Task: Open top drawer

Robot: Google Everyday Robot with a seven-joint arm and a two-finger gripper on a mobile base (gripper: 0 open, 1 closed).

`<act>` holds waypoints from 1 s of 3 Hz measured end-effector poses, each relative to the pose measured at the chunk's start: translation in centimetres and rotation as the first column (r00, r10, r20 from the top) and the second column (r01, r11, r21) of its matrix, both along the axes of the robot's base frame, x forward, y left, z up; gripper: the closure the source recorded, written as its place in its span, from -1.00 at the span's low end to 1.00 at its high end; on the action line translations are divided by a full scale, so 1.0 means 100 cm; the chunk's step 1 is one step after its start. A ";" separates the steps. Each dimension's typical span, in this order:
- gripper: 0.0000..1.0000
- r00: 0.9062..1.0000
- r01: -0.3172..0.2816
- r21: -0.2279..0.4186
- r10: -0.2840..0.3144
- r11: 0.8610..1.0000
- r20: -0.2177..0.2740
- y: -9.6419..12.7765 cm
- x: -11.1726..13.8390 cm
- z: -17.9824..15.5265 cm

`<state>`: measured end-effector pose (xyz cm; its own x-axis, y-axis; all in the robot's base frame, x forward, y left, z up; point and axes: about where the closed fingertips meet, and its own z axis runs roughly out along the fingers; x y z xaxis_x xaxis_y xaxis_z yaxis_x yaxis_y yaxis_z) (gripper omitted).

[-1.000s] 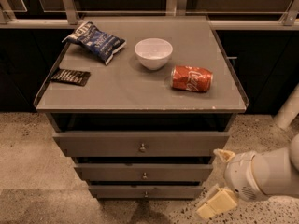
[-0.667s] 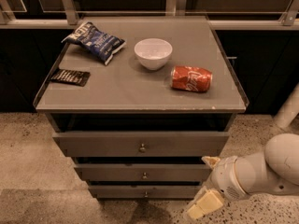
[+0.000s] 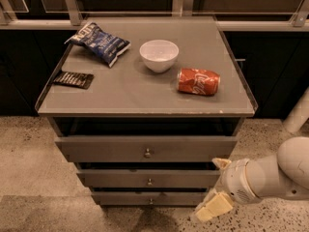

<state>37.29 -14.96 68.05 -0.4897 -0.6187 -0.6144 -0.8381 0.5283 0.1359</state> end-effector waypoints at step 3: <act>-1.00 0.998 -0.051 0.023 0.050 0.998 0.038 0.008 0.072 -0.011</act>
Offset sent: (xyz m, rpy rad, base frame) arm 0.1169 0.0144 -0.0238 0.0479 -0.0606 0.0806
